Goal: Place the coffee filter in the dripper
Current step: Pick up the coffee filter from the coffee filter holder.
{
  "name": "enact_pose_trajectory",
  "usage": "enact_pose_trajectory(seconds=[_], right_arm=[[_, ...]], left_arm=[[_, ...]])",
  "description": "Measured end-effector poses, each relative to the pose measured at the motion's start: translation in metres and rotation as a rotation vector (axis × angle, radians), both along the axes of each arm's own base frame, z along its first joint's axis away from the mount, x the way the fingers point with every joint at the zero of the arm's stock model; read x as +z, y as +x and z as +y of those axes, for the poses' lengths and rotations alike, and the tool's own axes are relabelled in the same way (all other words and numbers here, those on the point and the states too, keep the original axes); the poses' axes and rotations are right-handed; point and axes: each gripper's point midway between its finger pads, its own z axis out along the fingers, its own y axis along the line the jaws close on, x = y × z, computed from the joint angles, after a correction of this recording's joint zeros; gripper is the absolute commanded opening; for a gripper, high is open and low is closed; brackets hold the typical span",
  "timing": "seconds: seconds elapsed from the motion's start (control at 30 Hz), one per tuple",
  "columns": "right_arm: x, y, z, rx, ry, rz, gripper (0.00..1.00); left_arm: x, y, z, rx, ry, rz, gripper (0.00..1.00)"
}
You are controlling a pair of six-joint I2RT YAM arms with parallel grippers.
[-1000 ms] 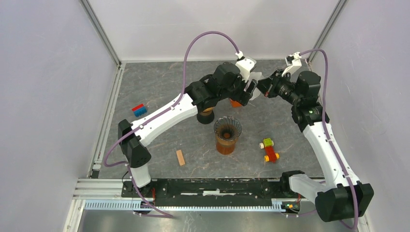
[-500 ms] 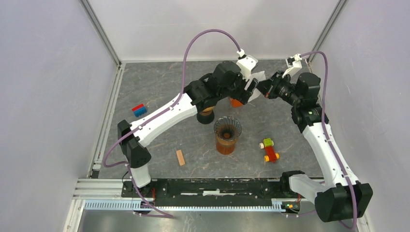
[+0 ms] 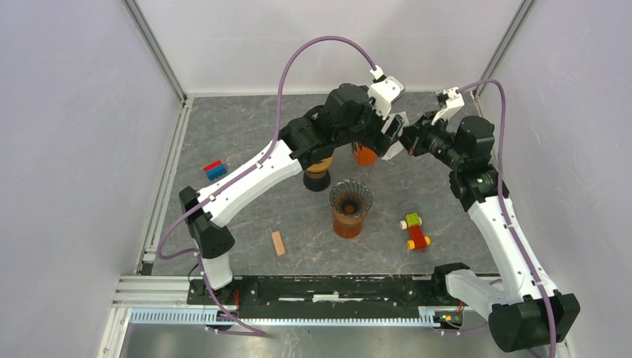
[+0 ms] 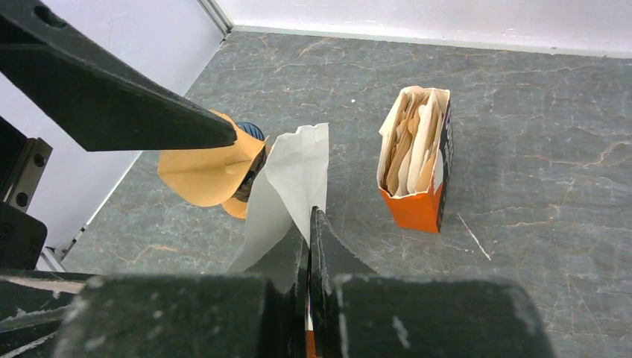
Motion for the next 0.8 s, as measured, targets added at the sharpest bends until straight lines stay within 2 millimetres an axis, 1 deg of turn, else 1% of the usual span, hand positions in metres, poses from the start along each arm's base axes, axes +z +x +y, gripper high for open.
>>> enact_pose_trajectory(seconds=[0.13, 0.2, 0.3, 0.4, 0.5, 0.7, 0.8], right_arm=[[-0.001, -0.001, 0.0, 0.007, -0.049, -0.035, 0.0], [-0.005, -0.002, 0.0, 0.017, -0.077, -0.052, 0.0], [-0.013, -0.006, 0.002, 0.037, -0.117, -0.07, 0.0], [-0.023, -0.009, 0.003, 0.054, -0.147, -0.075, 0.0], [-0.027, -0.01, 0.004, 0.065, -0.168, -0.082, 0.0], [-0.022, -0.012, 0.004, 0.071, -0.185, -0.116, 0.0], [-0.021, -0.012, 0.004, 0.072, -0.188, -0.123, 0.0]], left_arm=[[0.004, 0.001, -0.007, -0.015, -0.012, -0.001, 0.82], [0.008, 0.001, -0.007, -0.018, -0.018, -0.004, 0.82], [0.019, 0.0, -0.007, -0.022, -0.039, -0.015, 0.8], [0.025, -0.001, -0.006, -0.021, -0.049, -0.022, 0.8], [0.025, 0.0, -0.005, -0.012, -0.046, -0.023, 0.8], [0.022, 0.002, -0.008, 0.002, -0.046, -0.005, 0.8], [0.013, 0.004, -0.012, 0.004, -0.036, 0.01, 0.8]])
